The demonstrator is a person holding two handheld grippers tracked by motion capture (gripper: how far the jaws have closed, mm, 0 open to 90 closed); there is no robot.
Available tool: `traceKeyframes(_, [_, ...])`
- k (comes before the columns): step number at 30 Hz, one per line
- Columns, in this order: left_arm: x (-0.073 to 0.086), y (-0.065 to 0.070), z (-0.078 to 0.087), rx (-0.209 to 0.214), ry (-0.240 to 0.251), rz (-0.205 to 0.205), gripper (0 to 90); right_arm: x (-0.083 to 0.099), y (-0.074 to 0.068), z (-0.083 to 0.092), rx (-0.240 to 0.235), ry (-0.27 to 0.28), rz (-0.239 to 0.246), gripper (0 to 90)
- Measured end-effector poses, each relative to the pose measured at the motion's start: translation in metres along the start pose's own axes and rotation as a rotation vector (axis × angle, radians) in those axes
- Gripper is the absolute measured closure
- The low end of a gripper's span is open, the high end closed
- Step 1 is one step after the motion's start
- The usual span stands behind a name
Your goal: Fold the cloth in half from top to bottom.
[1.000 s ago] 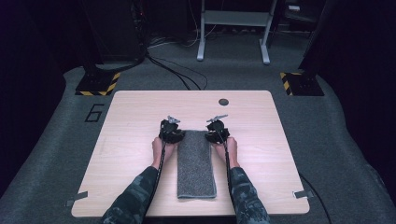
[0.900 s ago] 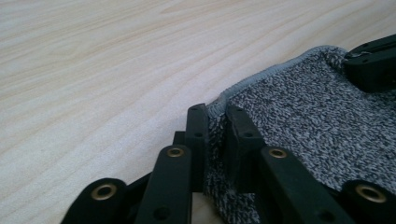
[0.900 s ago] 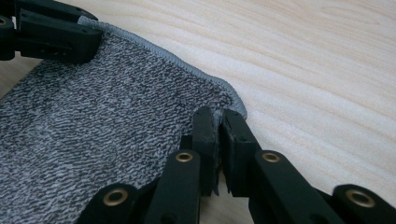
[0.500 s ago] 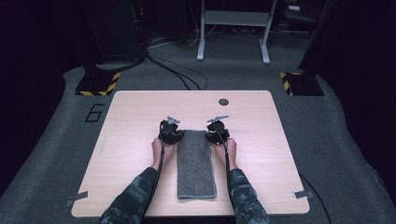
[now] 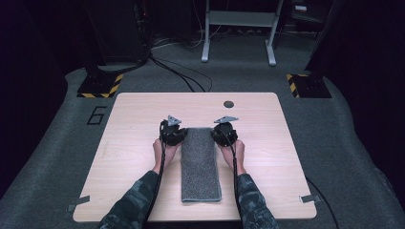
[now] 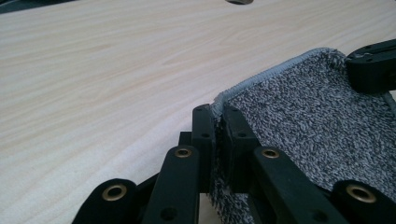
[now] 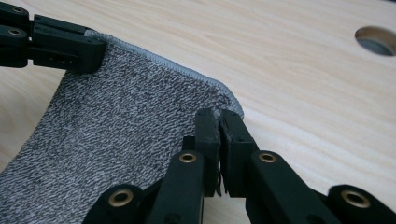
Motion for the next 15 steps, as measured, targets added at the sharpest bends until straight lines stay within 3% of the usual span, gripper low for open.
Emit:
traceKeyframes(2, [-0.002, 0.000, 0.001, -0.001, 0.009, 0.001, 84.3, -0.003, 0.000, 0.001, 0.004, 0.008, 0.001, 86.7])
traceKeyframes(3, [-0.004, 0.000, 0.002, -0.003, 0.015, -0.001, 84.4, -0.006, 0.001, 0.003, 0.010, 0.015, 0.032, 86.6])
traceKeyframes(11, [-0.019, -0.002, 0.010, -0.008, 0.059, -0.004, 84.4, -0.022, 0.002, 0.012, 0.028, 0.059, 0.054, 86.6])
traceKeyframes(15, [-0.036, -0.001, 0.019, -0.015, 0.090, -0.029, 84.5, -0.032, 0.004, 0.018, 0.037, 0.086, 0.056, 86.6])
Point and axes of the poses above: each handheld gripper's, and its own axes: z roughly backward along the jaws, x roughly out of its underside, y roughly to its right, the point moved 4 cm from there along -z, roughly forward along the jaws, and after that the axes turned 9 degrees about z, right-handed, at the moved point
